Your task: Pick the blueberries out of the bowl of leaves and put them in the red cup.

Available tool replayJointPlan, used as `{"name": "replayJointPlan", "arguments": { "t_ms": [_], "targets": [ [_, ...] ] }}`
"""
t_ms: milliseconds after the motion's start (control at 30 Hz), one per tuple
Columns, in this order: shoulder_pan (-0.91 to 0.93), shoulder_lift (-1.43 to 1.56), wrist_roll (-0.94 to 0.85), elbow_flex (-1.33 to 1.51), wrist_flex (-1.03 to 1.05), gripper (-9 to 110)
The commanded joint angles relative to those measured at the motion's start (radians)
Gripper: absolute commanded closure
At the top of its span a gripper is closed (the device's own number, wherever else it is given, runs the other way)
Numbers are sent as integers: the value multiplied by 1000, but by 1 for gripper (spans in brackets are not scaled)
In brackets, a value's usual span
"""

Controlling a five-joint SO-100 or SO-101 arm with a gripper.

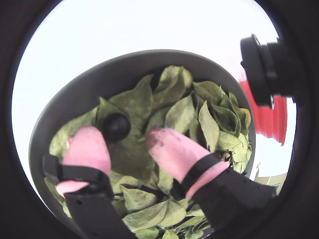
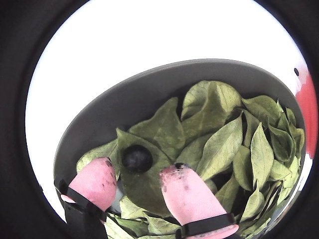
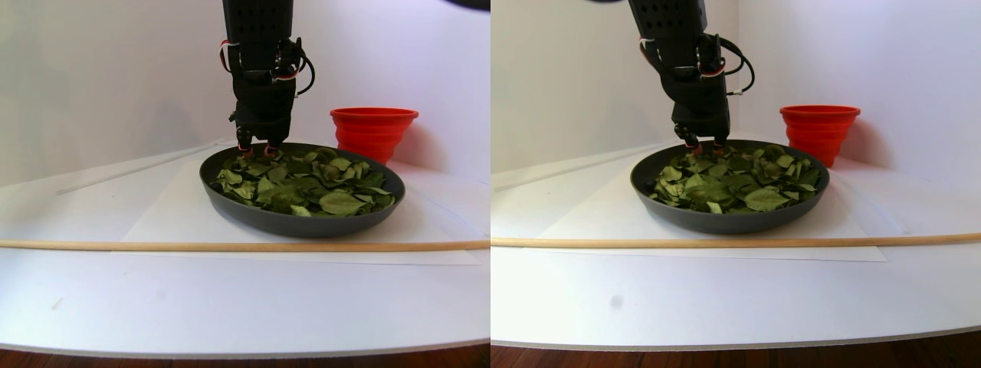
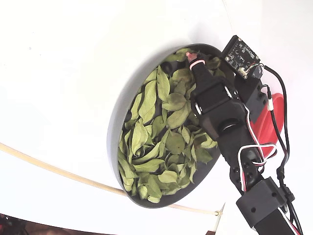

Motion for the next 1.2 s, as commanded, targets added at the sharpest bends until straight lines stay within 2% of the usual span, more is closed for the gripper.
{"name": "replayJointPlan", "arguments": {
  "t_ms": [0,1167],
  "targets": [
    [-3,28,9,-58,-25,84],
    [15,-77,23,-149,-48,86]
  ]
}}
